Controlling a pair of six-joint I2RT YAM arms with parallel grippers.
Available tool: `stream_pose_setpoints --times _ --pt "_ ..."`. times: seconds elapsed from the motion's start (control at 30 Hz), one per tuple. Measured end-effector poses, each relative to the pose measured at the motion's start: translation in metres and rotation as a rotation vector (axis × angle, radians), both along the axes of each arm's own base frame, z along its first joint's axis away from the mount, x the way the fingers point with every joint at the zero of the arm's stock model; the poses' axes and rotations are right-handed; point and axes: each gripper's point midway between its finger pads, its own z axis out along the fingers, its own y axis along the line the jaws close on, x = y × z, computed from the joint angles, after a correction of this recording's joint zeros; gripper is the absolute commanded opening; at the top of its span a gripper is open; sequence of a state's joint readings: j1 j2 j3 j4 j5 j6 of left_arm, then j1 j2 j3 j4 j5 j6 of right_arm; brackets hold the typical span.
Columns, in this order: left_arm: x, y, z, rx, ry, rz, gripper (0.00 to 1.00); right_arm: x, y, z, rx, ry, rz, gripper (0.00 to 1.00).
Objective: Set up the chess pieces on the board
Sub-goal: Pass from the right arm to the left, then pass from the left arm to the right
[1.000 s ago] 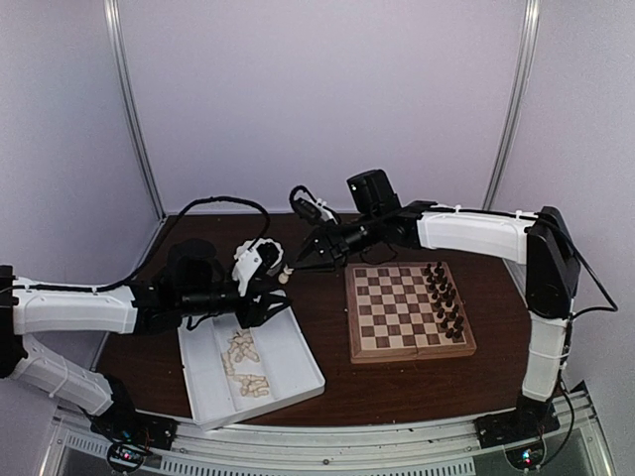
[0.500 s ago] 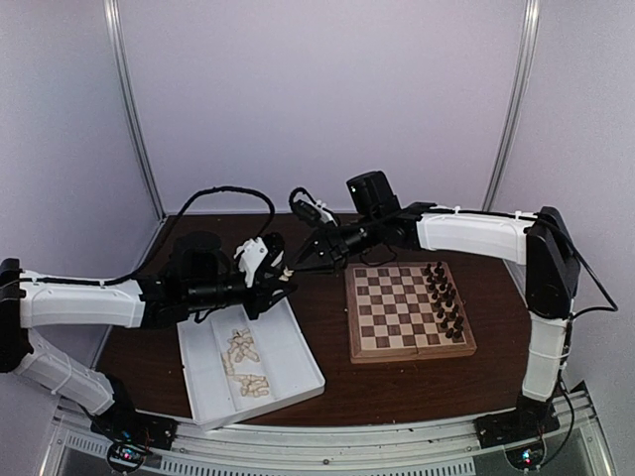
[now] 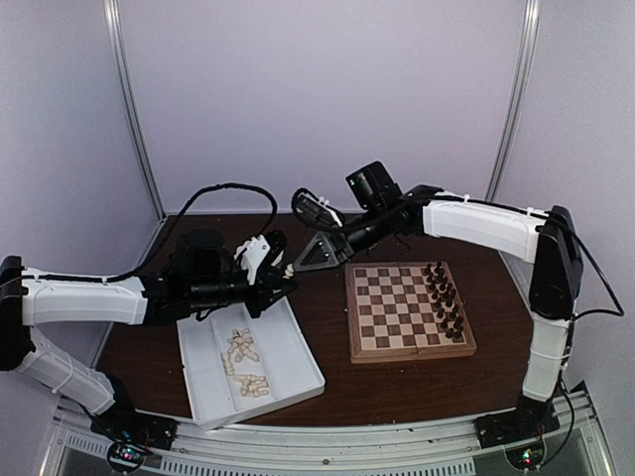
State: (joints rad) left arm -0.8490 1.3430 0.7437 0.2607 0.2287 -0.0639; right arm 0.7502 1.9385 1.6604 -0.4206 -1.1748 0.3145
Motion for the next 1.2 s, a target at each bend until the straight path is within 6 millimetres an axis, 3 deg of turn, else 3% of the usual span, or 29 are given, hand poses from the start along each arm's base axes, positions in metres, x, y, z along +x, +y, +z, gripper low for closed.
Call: stream_pose_setpoints --times 0.17,0.33,0.73,1.03,1.2 --pt "-0.001 -0.009 0.008 -0.030 0.047 -0.024 0.01 0.003 -0.017 0.019 -0.042 -0.295 0.006 0.50" --pt "-0.003 -0.020 0.018 -0.064 0.090 -0.064 0.01 -0.002 -0.031 0.027 -0.077 -0.444 0.025 0.50" --pt "-0.009 -0.034 0.010 -0.081 0.202 -0.121 0.02 -0.021 -0.026 0.011 -0.162 -0.535 0.081 0.46" --pt "-0.013 -0.039 0.007 -0.099 0.240 -0.151 0.02 -0.011 -0.021 0.013 -0.195 -0.556 0.032 0.39" --pt "-0.013 -0.041 0.011 -0.109 0.243 -0.157 0.02 -0.005 -0.021 0.011 -0.220 -0.565 0.005 0.26"
